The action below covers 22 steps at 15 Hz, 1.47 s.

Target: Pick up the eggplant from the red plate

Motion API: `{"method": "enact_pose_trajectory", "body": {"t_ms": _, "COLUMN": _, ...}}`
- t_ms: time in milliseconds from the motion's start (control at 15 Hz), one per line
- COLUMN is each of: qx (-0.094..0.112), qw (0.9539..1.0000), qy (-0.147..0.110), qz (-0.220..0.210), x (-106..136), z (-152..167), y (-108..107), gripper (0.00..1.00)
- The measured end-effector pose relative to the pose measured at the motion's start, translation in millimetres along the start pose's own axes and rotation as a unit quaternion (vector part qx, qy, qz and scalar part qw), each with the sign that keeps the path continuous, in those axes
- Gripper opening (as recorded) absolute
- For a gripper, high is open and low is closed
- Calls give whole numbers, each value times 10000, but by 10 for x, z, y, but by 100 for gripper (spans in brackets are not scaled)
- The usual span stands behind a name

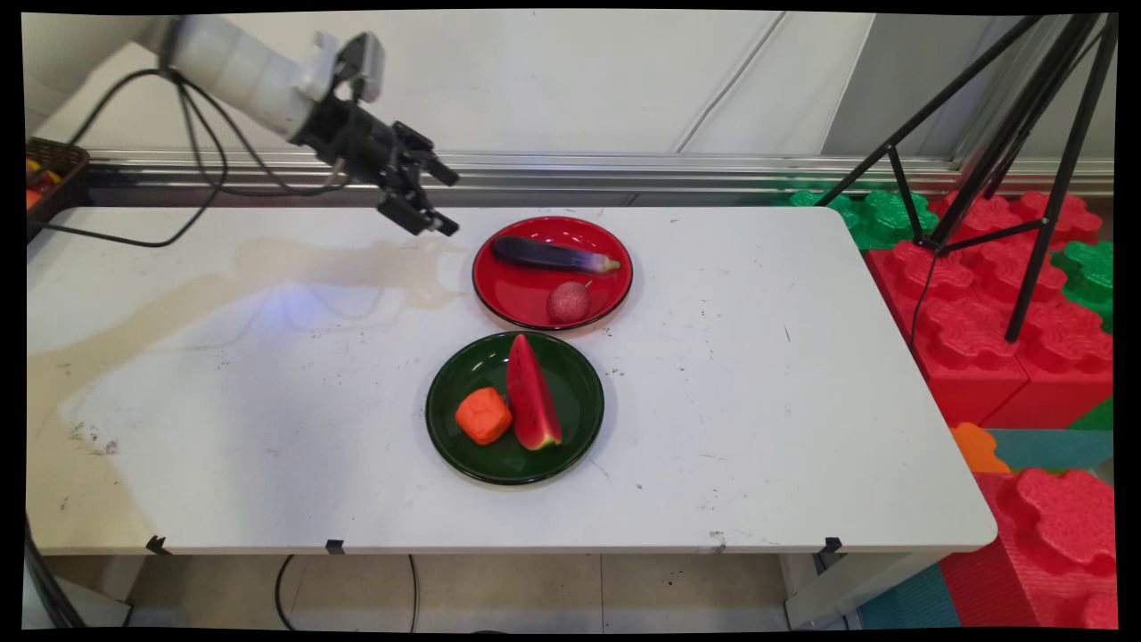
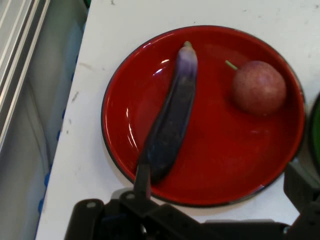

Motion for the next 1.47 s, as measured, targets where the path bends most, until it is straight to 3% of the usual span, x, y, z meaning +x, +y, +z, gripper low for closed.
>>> {"method": "enact_pose_trajectory", "body": {"t_ms": 667, "qx": -196, "qw": 9984, "qy": -307, "qz": 430, "x": 105, "z": 912, "y": -277, "gripper": 100}}
{"method": "enact_pose_trajectory", "body": {"t_ms": 1467, "qx": -393, "qw": 9958, "qy": -563, "qz": 599, "x": 39, "z": 1421, "y": -326, "gripper": 100}}
